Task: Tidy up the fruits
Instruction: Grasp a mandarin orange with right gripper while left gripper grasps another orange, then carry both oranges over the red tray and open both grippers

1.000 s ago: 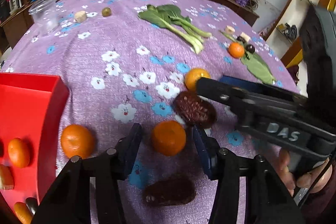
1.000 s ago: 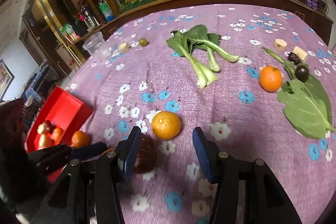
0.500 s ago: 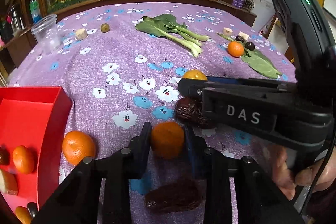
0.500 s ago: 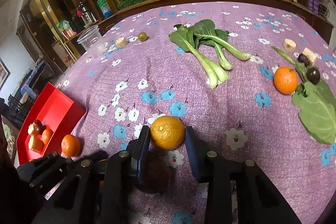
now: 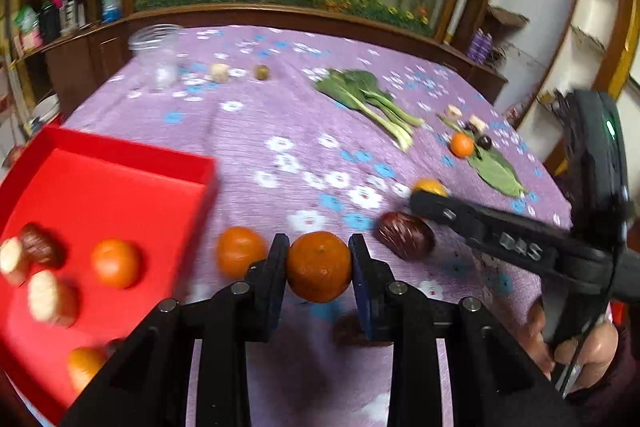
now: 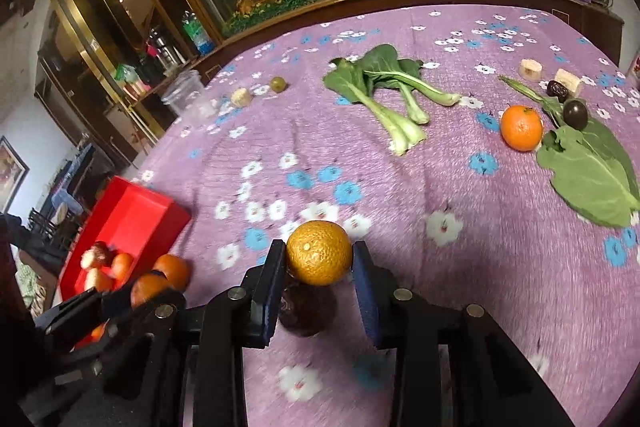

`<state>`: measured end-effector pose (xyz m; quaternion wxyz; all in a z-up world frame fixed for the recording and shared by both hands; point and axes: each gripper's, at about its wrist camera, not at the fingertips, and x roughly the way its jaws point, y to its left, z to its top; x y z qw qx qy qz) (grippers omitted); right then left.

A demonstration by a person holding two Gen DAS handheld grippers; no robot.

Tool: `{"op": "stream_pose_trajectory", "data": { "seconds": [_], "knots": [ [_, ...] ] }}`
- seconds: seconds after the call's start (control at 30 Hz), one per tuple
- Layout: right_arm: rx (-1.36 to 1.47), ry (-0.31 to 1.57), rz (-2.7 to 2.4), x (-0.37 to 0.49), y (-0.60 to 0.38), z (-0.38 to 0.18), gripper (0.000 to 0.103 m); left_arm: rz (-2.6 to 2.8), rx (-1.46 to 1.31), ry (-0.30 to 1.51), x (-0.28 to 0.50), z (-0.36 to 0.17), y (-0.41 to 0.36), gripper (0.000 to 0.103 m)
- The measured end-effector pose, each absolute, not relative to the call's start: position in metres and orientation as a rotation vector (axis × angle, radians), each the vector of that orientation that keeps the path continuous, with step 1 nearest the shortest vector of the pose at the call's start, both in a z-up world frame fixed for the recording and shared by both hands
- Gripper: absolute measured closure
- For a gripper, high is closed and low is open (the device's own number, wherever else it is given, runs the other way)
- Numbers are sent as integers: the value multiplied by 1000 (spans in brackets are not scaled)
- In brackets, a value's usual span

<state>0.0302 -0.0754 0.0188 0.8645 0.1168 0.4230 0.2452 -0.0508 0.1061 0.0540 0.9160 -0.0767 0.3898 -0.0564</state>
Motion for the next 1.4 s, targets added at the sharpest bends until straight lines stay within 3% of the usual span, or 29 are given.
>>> {"op": "stream_pose_trajectory", "data": {
  "seconds": [0.67,1.23,1.4],
  "knots": [
    [213,890,755,-27,5,69,66,175,-446,718,-120,60,270,74],
    [-48,930,781,-13,141,45,66,218,-471,737,-126,45,308,73],
    [-106,901,765,-10,158,43,65,207,-481,732,-123,46,308,65]
  ]
}}
